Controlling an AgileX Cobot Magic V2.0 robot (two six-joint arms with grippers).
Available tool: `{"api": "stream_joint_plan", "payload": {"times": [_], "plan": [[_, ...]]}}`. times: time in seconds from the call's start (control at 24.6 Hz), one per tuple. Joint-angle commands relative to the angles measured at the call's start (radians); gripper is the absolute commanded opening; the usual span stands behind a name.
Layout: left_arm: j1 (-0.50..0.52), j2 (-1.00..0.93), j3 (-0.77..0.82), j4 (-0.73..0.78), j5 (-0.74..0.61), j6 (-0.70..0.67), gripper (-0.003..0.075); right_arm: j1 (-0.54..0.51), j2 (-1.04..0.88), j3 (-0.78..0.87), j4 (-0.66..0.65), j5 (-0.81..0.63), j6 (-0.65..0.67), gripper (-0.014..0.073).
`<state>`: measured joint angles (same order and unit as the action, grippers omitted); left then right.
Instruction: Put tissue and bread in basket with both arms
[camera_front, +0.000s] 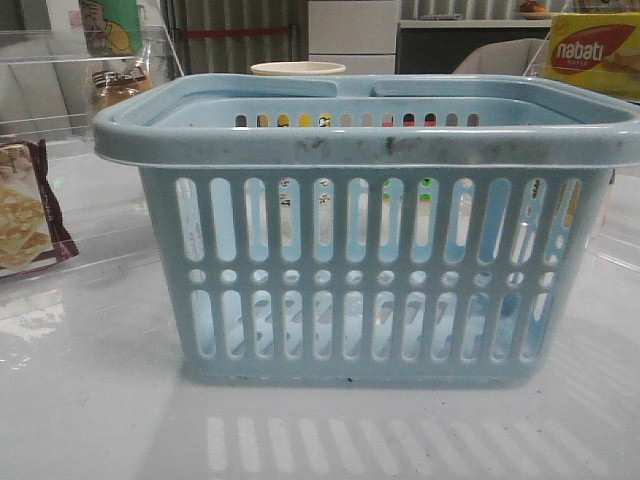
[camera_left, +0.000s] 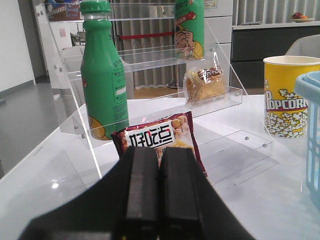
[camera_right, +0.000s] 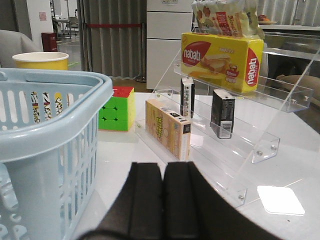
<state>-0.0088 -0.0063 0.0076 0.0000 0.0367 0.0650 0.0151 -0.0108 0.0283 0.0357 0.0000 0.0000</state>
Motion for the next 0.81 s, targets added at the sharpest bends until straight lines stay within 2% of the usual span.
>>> {"api": "stream_joint_plan", "payload": {"times": [0.0, 0.65, 0.77], "plan": [[0.001, -0.017, -0.002, -0.011, -0.094, -0.011, 0.0092, -0.002, -0.018, 0.002, -0.010, -0.088, -0.006, 0.0069], [0.001, -0.017, -0.002, -0.011, -0.094, -0.011, 0.0092, -0.002, -0.018, 0.002, -0.010, -0.088, -0.006, 0.0069], [0.001, -0.017, -0.002, -0.011, -0.166, -0.011, 0.0092, -0.002, -0.018, 0.002, -0.010, -0.095, -0.006, 0.0069]]}}
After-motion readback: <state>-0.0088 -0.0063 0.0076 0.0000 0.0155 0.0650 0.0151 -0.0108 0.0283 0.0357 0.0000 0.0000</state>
